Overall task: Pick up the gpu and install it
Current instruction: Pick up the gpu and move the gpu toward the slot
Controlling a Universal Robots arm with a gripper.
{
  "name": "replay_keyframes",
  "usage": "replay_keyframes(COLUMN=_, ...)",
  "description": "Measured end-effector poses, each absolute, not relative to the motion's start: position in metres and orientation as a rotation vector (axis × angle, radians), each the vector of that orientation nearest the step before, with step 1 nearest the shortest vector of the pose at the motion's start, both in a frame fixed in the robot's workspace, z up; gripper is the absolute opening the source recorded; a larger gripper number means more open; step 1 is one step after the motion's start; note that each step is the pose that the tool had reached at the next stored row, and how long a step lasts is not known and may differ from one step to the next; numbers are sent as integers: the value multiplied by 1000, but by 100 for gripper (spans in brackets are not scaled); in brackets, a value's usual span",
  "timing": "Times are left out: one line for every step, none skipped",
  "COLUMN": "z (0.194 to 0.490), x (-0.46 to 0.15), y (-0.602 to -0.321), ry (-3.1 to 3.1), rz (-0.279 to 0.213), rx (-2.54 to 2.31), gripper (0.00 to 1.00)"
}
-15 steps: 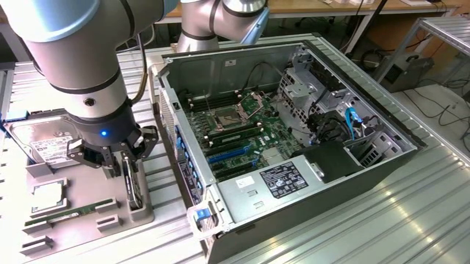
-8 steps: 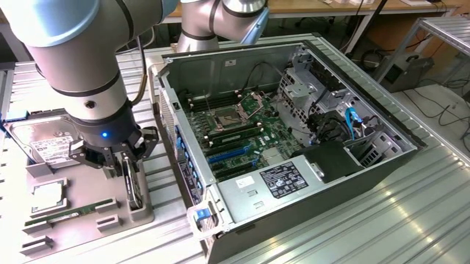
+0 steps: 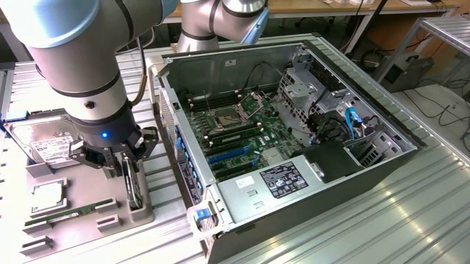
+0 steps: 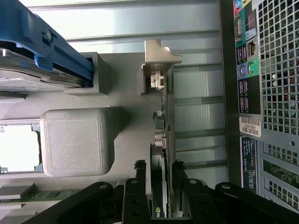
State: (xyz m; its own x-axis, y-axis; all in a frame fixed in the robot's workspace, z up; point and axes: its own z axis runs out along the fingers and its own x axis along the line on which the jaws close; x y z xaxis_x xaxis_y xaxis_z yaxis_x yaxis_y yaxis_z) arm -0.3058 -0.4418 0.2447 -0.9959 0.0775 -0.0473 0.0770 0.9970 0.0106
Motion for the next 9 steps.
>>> replay_keyframes(z=245, x=-306, y=-442, ry=3092, rz=14, rx=120, gripper=36)
replay_keyframes(z=244, x=-306, y=-442, ry=3091, rz=14, rx=120, gripper=36)
replay_keyframes(z=244, x=-306, y=-442, ry=3091, rz=14, rx=120, gripper=36)
replay_keyframes(z=244, x=-306, y=-442, ry=3092, rz=14, rx=120, gripper=36)
replay_keyframes(z=244, x=-306, y=-442, ry=3092, rz=13, rx=120, gripper=36)
replay_keyframes(z=244, x=-306, y=-442, ry=3091, rz=14, rx=120, gripper=36)
replay_keyframes(z=244, x=-306, y=-442, ry=3091, rz=14, rx=125, gripper=36)
replay_keyframes(z=244, x=-307, y=-442, ry=3091, rz=13, rx=132, gripper=36)
replay_keyframes(z=243, x=-307, y=-442, ry=3091, rz=13, rx=135, gripper=36)
